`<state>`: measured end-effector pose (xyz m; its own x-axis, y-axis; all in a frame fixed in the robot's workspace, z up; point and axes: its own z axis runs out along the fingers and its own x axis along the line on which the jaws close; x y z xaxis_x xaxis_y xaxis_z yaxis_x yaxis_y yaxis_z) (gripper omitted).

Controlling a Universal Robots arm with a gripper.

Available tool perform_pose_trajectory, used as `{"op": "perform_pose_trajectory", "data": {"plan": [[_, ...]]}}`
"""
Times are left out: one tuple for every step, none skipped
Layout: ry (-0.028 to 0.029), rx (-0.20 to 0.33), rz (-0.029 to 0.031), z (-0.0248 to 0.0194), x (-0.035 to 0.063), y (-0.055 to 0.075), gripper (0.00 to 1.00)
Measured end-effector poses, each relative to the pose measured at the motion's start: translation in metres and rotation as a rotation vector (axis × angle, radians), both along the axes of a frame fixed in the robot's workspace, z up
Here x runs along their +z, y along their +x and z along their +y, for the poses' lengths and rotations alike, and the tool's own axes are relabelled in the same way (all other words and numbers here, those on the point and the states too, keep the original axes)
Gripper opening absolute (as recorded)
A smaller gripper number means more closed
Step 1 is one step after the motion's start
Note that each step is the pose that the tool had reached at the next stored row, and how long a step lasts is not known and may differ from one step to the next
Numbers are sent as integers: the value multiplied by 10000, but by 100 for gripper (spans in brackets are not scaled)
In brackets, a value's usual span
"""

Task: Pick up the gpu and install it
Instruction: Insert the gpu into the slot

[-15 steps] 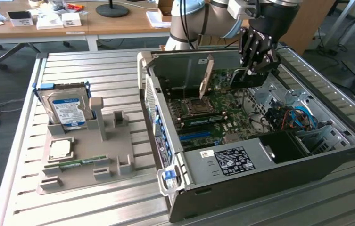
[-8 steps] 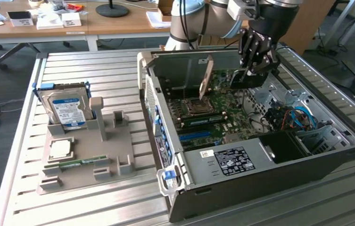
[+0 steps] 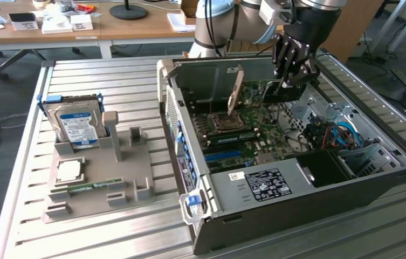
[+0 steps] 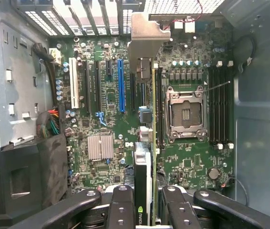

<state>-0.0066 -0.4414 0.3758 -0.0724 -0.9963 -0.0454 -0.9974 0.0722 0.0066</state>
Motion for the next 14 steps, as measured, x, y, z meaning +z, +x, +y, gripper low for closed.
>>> {"op": "perform_pose_trajectory", "data": {"plan": [[1,0,0,0,0,0,27],[1,0,-1,0,-1,0,27],[2,0,-1,0,-1,0,27],[5,0,-2,1,-6,0,27],[6,0,-2,0,-12,0,27],[4,0,-1,0,-18,0,27],[2,0,0,0,-24,0,27],[3,0,-1,0,-28,0,27],[1,0,0,0,-29,0,27],[1,-1,0,0,-29,0,27],[1,-1,0,0,-29,0,27],[2,0,0,0,-29,0,27],[2,0,0,0,-29,0,27],[2,0,0,0,-29,0,27]]}}
